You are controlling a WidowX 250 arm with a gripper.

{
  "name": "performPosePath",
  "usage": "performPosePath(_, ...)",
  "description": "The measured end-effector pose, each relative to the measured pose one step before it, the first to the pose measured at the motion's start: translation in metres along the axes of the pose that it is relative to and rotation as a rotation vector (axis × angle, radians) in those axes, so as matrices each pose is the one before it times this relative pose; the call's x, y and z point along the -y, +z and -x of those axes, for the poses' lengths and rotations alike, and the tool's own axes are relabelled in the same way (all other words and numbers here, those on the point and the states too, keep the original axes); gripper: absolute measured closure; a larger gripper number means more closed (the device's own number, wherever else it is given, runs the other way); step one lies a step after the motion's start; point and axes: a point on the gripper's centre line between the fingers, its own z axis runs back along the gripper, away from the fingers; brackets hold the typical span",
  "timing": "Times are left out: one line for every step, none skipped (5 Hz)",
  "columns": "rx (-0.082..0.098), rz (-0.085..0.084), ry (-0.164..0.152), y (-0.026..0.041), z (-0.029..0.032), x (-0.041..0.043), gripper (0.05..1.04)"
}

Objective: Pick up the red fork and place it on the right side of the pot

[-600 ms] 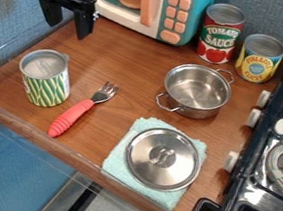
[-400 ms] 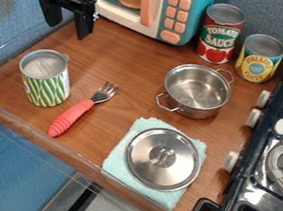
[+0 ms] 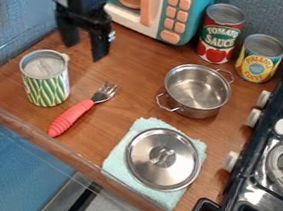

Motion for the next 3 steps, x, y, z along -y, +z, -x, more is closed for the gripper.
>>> performPosePath(-0.0105,0.0199,-0.0519,0.00048,0.01435,0.02146,0.083)
performPosePath(-0.045,-0.0028,-0.0533,-0.01202,0.02758,0.01996,0.083)
performPosePath(-0.054,-0.0291,-0.022,-0.01942,0.02139,0.00608,0.083)
